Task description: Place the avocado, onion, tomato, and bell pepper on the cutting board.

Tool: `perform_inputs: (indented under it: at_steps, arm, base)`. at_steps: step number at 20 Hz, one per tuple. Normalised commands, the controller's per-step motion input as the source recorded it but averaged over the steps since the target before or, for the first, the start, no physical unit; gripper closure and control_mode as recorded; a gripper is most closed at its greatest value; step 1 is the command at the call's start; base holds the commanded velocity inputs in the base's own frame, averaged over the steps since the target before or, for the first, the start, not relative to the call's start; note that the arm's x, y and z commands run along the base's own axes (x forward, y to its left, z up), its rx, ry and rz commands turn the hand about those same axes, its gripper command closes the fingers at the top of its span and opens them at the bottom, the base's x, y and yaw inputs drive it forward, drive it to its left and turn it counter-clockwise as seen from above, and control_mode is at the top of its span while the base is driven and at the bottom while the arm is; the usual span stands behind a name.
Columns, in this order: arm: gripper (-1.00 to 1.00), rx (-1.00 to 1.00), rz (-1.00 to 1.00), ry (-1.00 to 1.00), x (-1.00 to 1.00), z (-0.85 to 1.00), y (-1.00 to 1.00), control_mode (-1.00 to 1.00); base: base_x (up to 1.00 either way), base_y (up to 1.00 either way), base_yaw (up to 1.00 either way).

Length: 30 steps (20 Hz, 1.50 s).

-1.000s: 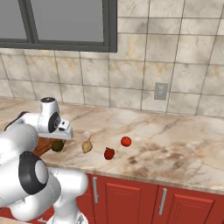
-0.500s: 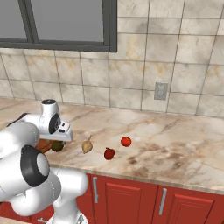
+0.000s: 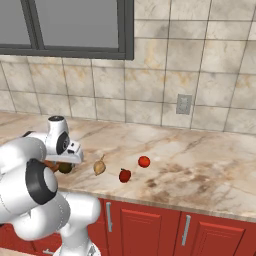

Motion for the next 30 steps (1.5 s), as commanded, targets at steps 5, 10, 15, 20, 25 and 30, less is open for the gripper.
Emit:
perform_inputs:
  at_steps: [5, 10, 15, 20, 25, 30]
  arm:
    - [-1.00, 0.00, 0.00, 0.01, 0.00, -0.15, 0.00, -1.00]
    - [-1.00, 0.00, 0.00, 0.00, 0.01, -0.14, 0.00, -1.00]
    - [1.00, 0.00, 0.00, 0.00, 0.00, -0.09, 0.00, -1.00]
    - [1.00, 0.00, 0.00, 0.00, -0.03, 0.12, 0.01, -1.00]
    - [1.00, 0.01, 0.09, 0.00, -0.17, 0.36, 0.04, -1.00]
    - [1.00, 0.00, 0.24, 0.00, -0.16, 0.37, 0.07, -1.00]
  base:
    - [0.00, 0.00, 0.00]
    - [0.00, 0.00, 0.00]
    - [0.00, 0.00, 0.00]
    - [0.00, 0.00, 0.00]
    - [0.00, 0.00, 0.00]
    - [0.00, 0.00, 0.00]
